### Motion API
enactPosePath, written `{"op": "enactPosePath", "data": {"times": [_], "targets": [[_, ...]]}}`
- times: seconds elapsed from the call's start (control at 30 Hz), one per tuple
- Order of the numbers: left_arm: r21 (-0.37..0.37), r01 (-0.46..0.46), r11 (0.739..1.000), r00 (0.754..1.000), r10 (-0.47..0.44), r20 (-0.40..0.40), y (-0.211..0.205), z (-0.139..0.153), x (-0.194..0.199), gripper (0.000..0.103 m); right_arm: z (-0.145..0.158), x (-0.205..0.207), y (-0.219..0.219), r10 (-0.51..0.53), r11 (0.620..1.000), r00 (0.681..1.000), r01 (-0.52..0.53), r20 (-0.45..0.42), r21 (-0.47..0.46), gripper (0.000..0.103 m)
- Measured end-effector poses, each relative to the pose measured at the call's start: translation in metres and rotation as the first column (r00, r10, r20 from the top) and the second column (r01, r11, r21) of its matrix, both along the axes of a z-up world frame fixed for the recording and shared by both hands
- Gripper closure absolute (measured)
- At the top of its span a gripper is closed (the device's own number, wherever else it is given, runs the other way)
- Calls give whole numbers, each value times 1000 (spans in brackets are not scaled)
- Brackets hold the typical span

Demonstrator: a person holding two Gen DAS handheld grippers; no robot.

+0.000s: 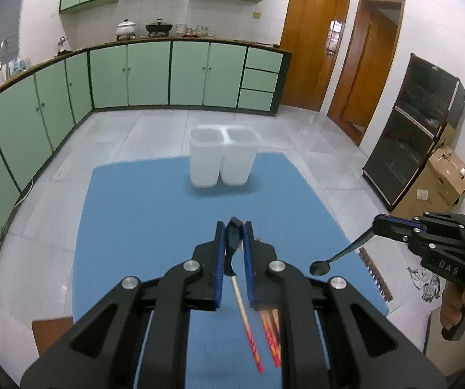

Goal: Organize utensils
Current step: 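Carry both spoons to the white holder and drop them into its compartments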

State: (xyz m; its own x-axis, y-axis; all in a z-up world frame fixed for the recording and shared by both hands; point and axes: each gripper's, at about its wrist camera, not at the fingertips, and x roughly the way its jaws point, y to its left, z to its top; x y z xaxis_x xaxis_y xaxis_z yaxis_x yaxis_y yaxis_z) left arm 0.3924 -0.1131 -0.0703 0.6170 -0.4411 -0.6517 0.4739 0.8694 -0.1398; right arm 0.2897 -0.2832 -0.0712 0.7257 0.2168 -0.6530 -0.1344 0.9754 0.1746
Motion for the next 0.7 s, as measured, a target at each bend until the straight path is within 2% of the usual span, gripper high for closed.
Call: {"op": "enactPosePath", "data": {"times": [0.03, 0.07, 0.23, 0.4, 0.53, 0.7], "targets": [[-2, 5, 1000, 1000, -5, 4, -4, 6, 9, 100, 9, 12, 0, 4, 1000, 1000, -4, 4, -6, 101], [-6, 9, 1000, 1000, -9, 3, -8, 12, 19, 100, 15, 22, 0, 5, 1000, 1000, -5, 7, -10, 101], [-10, -2, 1000, 999, 2, 47, -31, 40, 76, 100, 54, 91, -10, -15, 1000, 999, 15, 30, -17, 101], [-67, -51, 996, 996, 55, 68, -47, 58, 144, 100, 75, 158, -29, -66, 998, 996, 66, 65, 2, 101], [-92, -74, 993, 995, 80, 62, -65, 51, 188, 100, 66, 209, -43, -109, 994, 992, 110, 68, -1, 101], [-58, -85, 995, 995, 88, 56, -87, 22, 230, 100, 38, 256, -56, -134, 991, 990, 134, 52, -11, 101]]}}
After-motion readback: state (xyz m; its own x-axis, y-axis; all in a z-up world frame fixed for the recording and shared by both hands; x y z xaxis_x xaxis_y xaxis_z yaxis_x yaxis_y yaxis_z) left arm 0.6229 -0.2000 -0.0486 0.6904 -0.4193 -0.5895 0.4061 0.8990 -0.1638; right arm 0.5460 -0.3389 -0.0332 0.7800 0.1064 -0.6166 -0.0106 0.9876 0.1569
